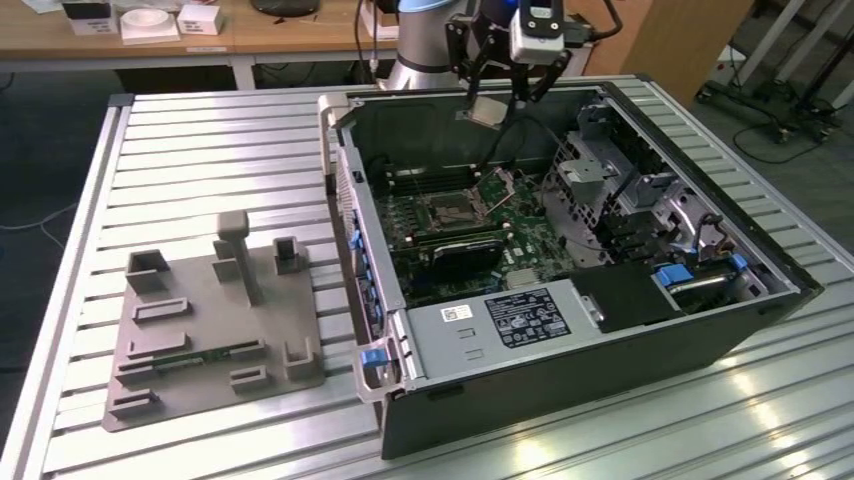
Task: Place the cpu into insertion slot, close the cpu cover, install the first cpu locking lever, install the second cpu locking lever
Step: 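Place the cpu into insertion slot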
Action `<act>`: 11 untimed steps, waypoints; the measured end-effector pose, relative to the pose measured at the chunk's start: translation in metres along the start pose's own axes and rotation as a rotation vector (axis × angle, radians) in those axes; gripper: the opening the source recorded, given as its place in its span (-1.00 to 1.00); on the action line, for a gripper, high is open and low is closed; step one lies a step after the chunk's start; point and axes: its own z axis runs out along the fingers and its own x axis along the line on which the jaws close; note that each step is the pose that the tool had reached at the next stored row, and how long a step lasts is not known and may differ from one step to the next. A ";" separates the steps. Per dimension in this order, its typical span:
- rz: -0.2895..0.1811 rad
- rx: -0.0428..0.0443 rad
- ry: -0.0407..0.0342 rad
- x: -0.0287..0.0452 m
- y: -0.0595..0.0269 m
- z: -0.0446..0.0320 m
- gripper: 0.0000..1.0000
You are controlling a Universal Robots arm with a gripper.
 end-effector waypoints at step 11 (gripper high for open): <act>0.129 -0.0022 -0.0114 0.0003 -0.0004 0.0047 0.08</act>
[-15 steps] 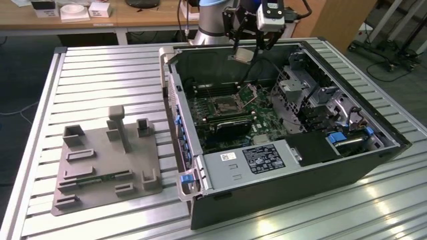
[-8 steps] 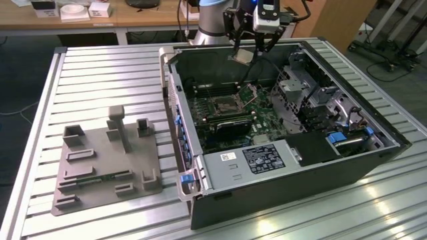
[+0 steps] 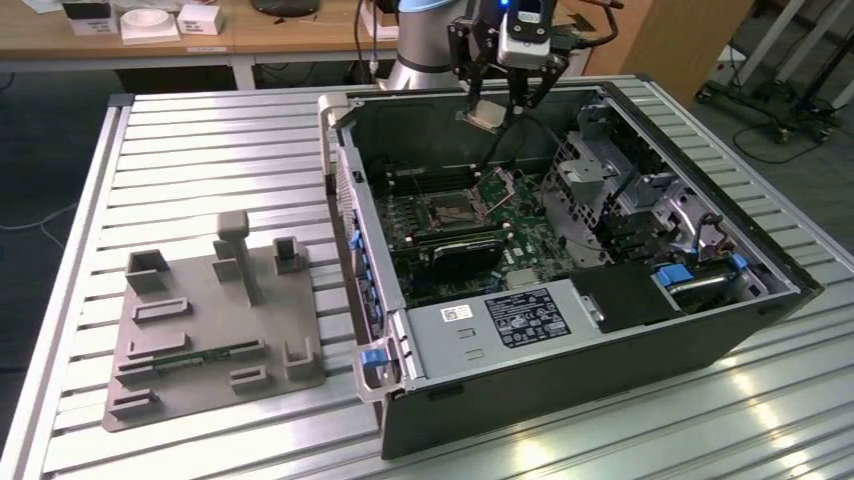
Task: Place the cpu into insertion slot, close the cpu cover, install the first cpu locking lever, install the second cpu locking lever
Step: 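Place the cpu into insertion slot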
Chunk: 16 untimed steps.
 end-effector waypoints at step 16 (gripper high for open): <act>0.088 -0.0004 -0.0092 0.0002 -0.0002 0.0024 0.08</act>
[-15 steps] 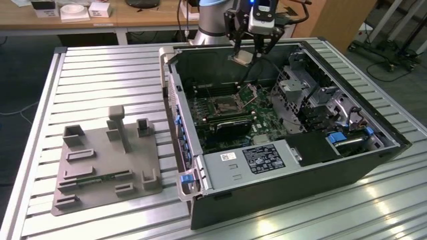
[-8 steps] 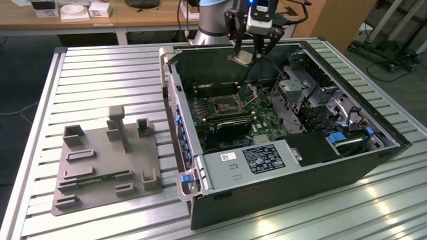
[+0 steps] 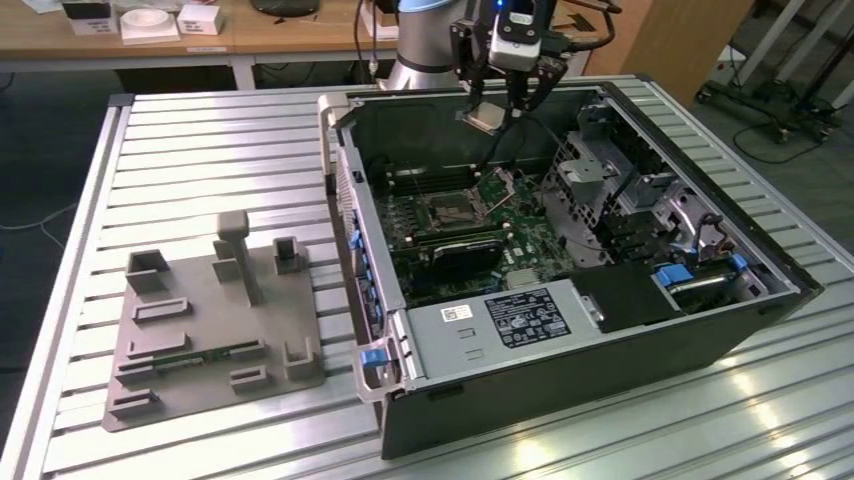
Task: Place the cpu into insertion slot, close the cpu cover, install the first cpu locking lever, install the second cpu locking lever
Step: 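Place the cpu into insertion slot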
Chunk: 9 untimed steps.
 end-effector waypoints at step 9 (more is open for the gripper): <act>0.088 -0.0009 -0.0086 0.0000 -0.0001 0.0014 0.08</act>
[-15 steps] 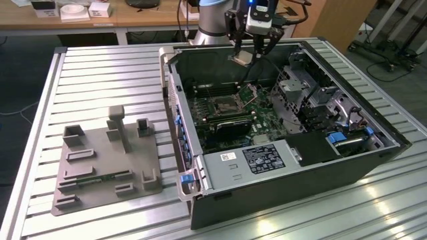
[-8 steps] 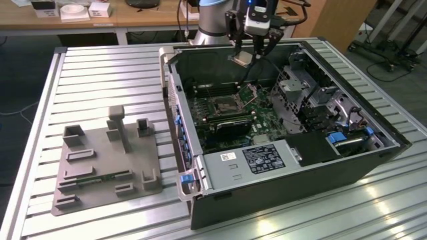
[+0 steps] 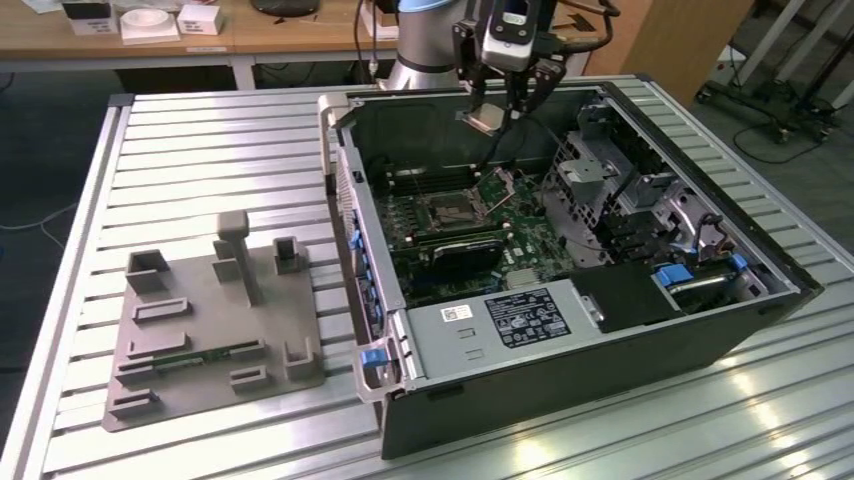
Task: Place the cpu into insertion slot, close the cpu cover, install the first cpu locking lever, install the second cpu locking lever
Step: 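Place the cpu into insertion slot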
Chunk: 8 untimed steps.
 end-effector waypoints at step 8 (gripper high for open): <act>0.010 -0.0001 -0.0009 0.0001 0.0000 0.0003 0.08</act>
